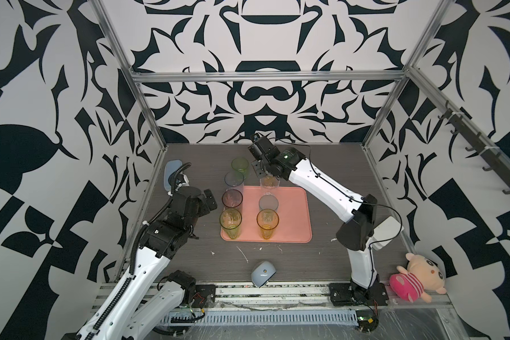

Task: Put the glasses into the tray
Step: 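Raise the right gripper and move it to the green cup at the far edge, then lower the right gripper into the green cup and close on its rim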

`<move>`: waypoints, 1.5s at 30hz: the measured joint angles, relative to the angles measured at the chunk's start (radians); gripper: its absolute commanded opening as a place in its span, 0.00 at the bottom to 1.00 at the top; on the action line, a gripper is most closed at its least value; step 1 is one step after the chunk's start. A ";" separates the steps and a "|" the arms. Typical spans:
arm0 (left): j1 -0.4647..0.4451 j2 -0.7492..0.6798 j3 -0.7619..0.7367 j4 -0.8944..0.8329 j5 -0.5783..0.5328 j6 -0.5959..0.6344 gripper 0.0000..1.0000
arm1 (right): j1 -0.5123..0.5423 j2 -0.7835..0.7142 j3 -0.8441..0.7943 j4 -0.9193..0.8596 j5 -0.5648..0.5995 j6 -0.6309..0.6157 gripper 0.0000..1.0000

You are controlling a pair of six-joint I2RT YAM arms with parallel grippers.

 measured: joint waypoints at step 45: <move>0.000 0.056 0.005 -0.008 -0.007 -0.004 0.99 | -0.238 0.504 0.356 0.286 -0.681 0.073 0.46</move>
